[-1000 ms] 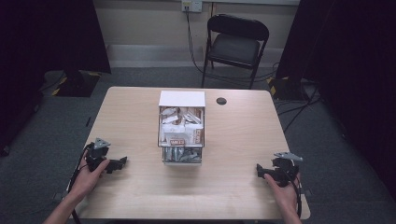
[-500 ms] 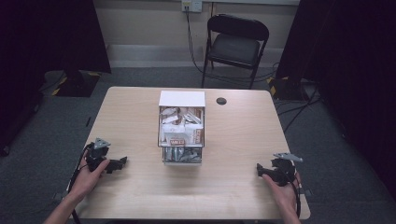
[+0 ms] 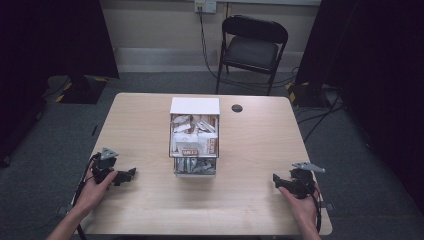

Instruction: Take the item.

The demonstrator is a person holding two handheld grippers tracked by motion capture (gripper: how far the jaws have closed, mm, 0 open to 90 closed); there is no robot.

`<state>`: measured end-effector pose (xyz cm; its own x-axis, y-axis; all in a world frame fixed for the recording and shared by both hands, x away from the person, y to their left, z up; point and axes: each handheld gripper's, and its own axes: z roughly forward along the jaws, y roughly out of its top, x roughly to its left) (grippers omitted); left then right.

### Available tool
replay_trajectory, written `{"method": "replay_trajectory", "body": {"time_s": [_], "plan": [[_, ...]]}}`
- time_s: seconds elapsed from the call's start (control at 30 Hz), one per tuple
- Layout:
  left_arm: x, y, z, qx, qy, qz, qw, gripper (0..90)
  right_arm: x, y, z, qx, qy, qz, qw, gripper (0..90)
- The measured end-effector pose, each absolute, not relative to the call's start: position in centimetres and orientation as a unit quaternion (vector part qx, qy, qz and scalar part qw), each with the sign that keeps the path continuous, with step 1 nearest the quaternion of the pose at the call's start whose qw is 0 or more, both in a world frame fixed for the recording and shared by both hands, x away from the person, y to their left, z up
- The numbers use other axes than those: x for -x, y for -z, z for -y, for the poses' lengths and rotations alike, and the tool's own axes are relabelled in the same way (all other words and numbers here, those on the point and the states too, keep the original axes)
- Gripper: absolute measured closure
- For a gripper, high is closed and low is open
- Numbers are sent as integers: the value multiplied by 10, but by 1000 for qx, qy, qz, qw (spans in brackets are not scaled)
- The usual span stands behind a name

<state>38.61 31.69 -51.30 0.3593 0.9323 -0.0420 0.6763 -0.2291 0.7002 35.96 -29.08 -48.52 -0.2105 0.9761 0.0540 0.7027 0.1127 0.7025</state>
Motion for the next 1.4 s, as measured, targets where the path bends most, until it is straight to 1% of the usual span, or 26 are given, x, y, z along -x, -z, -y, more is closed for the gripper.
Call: {"method": "replay_trajectory", "body": {"time_s": [0.1, 0.17, 0.57, 0.87, 1.0, 1.17, 1.27, 1.3, 1.4], "plan": [[-386, 513, -317, -758, -198, -530, 323, 0, -360, 484, 289, -581, -316, -719, 212, 218], [-386, 513, -317, -758, -198, -530, 323, 0, -361, 482, 287, -576, -322, -722, 209, 244], [-386, 513, -317, -758, -198, -530, 323, 0, -360, 470, 282, -559, -352, -726, 193, 257], [-386, 513, -317, -758, -198, -530, 323, 0, -353, 442, 272, -542, -397, -715, 192, 290], [-386, 513, -317, -758, -198, -530, 323, 0, -353, 429, 266, -533, -408, -719, 180, 286], [-386, 513, -317, -758, -198, -530, 323, 0, -351, 416, 260, -525, -419, -720, 178, 290], [-386, 513, -317, -758, -198, -530, 323, 0, -350, 406, 257, -516, -427, -721, 179, 318], [-386, 513, -317, -758, -198, -530, 323, 0, -350, 403, 255, -512, -427, -724, 179, 350], [-386, 513, -317, -758, -198, -530, 323, 0, -353, 395, 252, -511, -437, -720, 170, 356]]}}
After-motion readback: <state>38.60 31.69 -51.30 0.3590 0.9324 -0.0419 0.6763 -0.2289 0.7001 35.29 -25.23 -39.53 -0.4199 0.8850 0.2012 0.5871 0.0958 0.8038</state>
